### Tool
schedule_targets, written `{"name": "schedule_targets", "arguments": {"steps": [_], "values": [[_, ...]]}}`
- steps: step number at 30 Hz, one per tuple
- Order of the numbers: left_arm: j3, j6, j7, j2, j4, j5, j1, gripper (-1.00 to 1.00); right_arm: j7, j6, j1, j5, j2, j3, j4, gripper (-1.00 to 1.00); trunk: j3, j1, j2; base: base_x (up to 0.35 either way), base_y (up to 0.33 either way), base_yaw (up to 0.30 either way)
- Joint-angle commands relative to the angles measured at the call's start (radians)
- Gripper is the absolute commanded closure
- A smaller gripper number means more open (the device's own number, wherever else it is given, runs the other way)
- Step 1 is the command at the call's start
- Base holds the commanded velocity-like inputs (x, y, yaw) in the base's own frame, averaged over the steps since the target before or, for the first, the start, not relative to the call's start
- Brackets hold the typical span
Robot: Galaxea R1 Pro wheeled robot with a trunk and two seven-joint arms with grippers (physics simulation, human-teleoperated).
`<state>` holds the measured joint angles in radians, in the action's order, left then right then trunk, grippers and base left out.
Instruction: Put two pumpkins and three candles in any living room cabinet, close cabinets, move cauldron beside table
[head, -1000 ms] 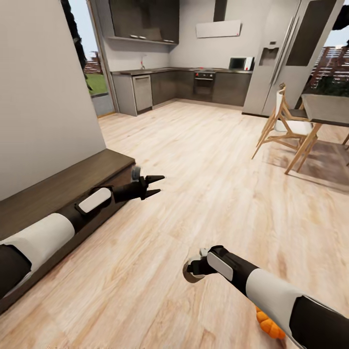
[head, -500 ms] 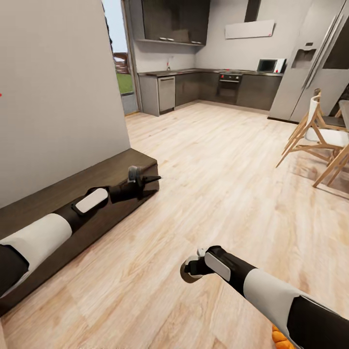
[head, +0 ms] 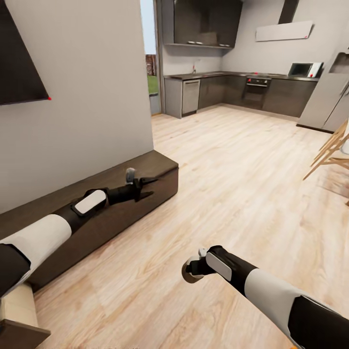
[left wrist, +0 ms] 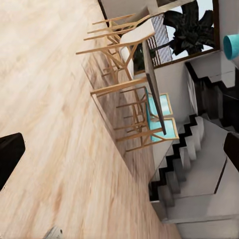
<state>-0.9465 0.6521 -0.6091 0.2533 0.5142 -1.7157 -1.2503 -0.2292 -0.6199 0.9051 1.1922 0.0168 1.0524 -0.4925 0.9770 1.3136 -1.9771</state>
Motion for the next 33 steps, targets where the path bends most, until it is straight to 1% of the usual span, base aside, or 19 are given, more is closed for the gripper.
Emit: {"name": "schedule_targets", "arguments": {"steps": [1, 7, 12, 18, 21, 24, 26, 33], "values": [[0.000, 0.000, 0.000, 0.001, 0.000, 0.001, 0.000, -1.00, 0.000, 0.000, 0.000, 0.001, 0.001, 0.000, 0.000, 1.00, -0.004, -0.004, 0.007, 0.000, 0.000, 0.289], [0.000, 0.000, -0.001, 0.001, -0.001, -0.001, 0.000, -1.00, -0.001, 0.002, 0.000, 0.001, -0.004, 0.001, 0.040, 1.00, -0.026, -0.027, 0.049, -0.084, 0.117, 0.289], [0.000, 0.000, -0.001, 0.000, -0.001, -0.001, 0.000, -1.00, -0.001, 0.002, 0.000, 0.001, -0.005, 0.001, 0.046, 1.00, -0.045, -0.046, 0.084, -0.096, 0.184, 0.289], [0.000, 0.001, -0.004, 0.006, -0.002, -0.001, 0.000, -1.00, -0.001, 0.002, 0.000, 0.001, -0.007, 0.001, 0.046, 1.00, -0.067, -0.069, 0.126, -0.003, 0.016, 0.289], [0.000, 0.000, -0.005, 0.005, -0.002, -0.001, 0.002, -1.00, 0.000, 0.002, 0.000, 0.001, -0.009, 0.001, 0.046, 1.00, -0.078, -0.081, 0.147, -0.047, 0.031, 0.286], [0.000, 0.000, -0.005, 0.005, -0.002, -0.001, 0.001, -1.00, 0.000, 0.005, 0.000, 0.000, -0.008, 0.001, 0.045, 1.00, -0.088, -0.092, 0.168, -0.018, 0.012, 0.108], [-0.001, 0.000, -0.005, 0.004, -0.001, 0.000, 0.001, -1.00, 0.000, 0.022, 0.000, 0.000, -0.009, 0.002, 0.045, 1.00, -0.095, -0.100, 0.182, -0.002, 0.001, 0.165], [-0.001, 0.000, -0.004, 0.000, -0.002, 0.000, 0.002, -1.00, -0.001, 0.028, 0.000, 0.001, -0.008, 0.002, 0.045, 1.00, -0.117, -0.127, 0.231, 0.000, 0.000, 0.278]]}}
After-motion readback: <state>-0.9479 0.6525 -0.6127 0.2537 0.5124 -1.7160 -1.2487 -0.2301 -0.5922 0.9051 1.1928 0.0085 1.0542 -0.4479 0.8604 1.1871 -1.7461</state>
